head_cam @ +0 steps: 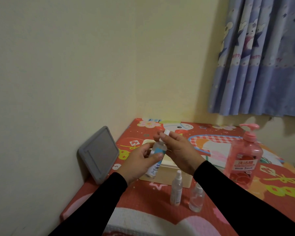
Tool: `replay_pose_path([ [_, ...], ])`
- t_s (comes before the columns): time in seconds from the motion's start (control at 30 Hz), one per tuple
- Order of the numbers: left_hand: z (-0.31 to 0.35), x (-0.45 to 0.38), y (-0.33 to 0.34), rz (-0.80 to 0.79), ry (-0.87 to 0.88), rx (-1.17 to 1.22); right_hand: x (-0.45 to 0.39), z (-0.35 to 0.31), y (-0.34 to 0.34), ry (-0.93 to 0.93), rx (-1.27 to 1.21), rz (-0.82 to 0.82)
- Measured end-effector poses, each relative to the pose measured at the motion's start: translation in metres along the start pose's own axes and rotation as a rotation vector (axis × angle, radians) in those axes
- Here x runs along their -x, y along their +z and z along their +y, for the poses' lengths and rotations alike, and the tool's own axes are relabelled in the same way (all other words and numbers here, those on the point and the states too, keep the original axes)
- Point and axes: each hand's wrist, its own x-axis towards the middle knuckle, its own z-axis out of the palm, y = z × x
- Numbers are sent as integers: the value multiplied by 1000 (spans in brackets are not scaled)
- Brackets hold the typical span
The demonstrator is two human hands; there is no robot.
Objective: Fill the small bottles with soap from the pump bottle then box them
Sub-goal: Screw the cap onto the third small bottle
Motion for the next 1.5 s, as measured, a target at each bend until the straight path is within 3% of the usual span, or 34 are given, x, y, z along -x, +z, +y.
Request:
replay_pose_path([
  [0.17, -2, -1, -4, 56, 15, -52, -3, 2, -7, 23, 53, -38],
  [0.33, 0, 0, -2, 39, 30, -82, -1, 3, -3, -55, 177, 88],
  [0.67, 2, -4, -3, 31, 18, -102, -2, 1, -1, 2, 0, -22],
  [0.97, -6, -7, 0, 117, 41, -229, -7, 10, -4, -59, 249, 210],
  [1.13, -4, -11, -2, 113, 37, -189, -5, 3, -9, -38, 136, 91],
  [1.37, -6, -17, -2, 139, 45, -256, -10, 5, -10, -71, 304, 288],
  [1.5, -7, -17, -1, 100, 40, -223, -7, 4, -8, -66, 302, 200],
])
